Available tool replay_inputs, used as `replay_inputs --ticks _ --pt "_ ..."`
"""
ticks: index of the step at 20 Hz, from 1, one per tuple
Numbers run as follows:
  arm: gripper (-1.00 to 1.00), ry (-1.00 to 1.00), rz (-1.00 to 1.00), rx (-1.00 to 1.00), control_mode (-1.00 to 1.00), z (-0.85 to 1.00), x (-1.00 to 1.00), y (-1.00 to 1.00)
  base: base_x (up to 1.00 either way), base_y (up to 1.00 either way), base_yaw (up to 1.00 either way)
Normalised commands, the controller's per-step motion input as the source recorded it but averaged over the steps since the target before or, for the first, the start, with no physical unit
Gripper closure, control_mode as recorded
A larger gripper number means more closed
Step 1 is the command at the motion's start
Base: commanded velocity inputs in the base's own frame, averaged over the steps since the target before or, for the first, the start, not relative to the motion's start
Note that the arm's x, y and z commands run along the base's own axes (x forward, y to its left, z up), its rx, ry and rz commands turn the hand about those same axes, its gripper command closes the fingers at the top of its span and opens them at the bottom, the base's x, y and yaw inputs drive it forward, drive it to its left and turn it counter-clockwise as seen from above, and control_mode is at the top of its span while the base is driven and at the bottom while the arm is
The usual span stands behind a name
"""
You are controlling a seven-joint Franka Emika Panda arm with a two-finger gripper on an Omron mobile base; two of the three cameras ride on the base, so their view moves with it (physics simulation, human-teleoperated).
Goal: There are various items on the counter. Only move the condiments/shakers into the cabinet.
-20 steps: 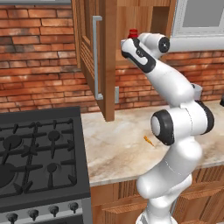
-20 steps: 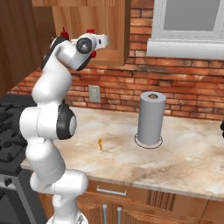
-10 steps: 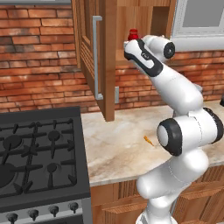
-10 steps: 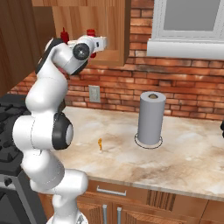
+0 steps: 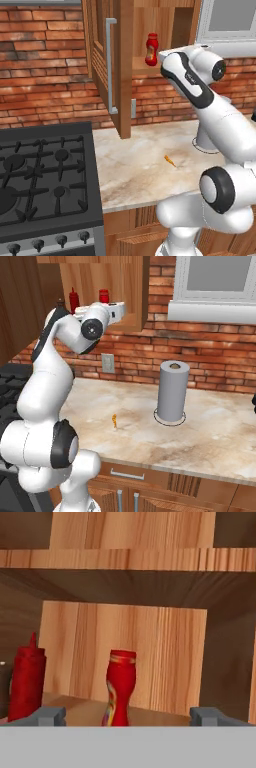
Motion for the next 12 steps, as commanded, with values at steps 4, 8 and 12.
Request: replay_inputs --ticks 4,8,12 --pt "-1.00 -0.01 -0.02 0.00 -1.00 0.35 -1.00 -0.16 0.00 0.00 0.00" --pt "-1.00 0.02 -0.03 0.00 -1.00 0.13 -1.00 0.00 0.00 0.00 0.00" --pt "-1.00 0.12 -0.03 0.00 -1.00 0.00 -1.00 0.00 0.00 0.00 0.00"
